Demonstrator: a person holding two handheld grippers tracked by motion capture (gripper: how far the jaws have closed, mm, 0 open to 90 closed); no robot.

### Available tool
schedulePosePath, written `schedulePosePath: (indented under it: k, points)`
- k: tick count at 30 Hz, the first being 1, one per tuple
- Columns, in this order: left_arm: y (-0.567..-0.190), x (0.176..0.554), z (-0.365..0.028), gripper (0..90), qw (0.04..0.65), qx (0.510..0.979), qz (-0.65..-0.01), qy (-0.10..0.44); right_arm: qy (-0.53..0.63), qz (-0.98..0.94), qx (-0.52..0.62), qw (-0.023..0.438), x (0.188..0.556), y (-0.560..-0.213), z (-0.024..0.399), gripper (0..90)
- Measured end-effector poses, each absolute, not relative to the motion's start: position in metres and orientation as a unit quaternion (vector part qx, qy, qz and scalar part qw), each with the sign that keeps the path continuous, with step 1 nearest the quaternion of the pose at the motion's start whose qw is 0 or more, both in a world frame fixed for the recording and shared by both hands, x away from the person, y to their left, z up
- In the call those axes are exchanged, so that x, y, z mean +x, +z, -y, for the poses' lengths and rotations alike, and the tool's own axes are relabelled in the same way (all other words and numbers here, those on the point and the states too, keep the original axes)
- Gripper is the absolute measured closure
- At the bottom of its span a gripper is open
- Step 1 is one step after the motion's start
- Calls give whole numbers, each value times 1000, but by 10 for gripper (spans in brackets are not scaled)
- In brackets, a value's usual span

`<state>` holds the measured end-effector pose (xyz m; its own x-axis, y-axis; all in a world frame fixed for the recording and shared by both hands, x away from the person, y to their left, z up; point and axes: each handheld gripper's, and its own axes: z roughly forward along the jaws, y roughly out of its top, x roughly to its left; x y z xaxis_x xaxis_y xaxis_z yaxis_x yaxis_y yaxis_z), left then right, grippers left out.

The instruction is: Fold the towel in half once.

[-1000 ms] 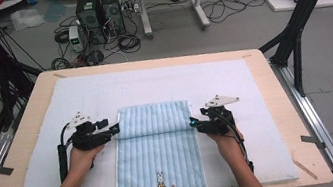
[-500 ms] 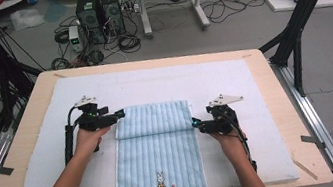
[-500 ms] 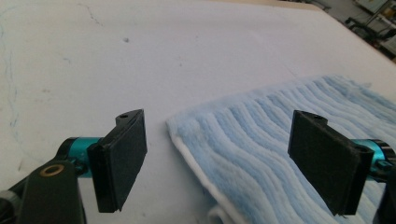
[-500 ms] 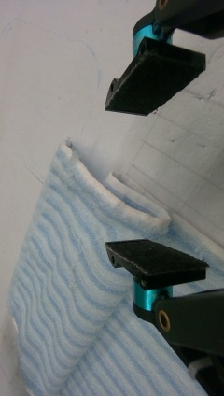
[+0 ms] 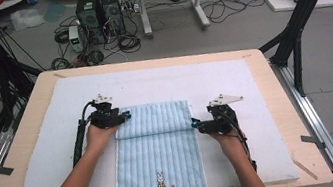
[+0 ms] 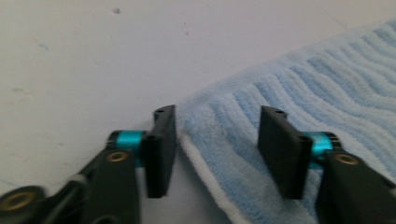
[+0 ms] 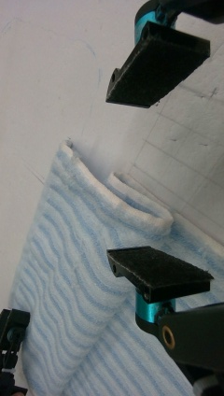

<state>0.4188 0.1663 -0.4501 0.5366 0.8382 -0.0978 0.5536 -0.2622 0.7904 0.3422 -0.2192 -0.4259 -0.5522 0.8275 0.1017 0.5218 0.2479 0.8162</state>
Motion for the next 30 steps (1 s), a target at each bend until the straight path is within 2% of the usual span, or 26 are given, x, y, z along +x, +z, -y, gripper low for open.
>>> schedulePosePath:
  k: [3, 5, 13, 15, 19, 24, 25, 30]
  points:
    - [-450, 418, -168, 772, 411, 781, -435, 178, 427, -770, 439, 178, 343, -427, 220, 192]
    - [-449, 418, -169, 843, 428, 772, -436, 174, 426, -769, 442, 176, 343, -427, 220, 191]
    - [-433, 411, -176, 865, 496, 743, -421, 159, 423, -767, 454, 162, 357, -427, 219, 193]
    - [-429, 410, -177, 867, 506, 739, -417, 156, 424, -764, 457, 167, 363, -425, 219, 192]
    - [-425, 407, -177, 866, 519, 733, -412, 152, 404, -768, 473, 155, 382, -429, 214, 117]
    - [-424, 406, -179, 866, 524, 731, -412, 149, 388, -776, 479, 136, 406, -432, 196, 117]
    - [-423, 406, -179, 866, 525, 730, -412, 148, 380, -777, 483, 137, 410, -432, 191, 137]
    - [-424, 404, -179, 866, 529, 729, -411, 141, 366, -778, 491, 142, 429, -434, 178, 402]
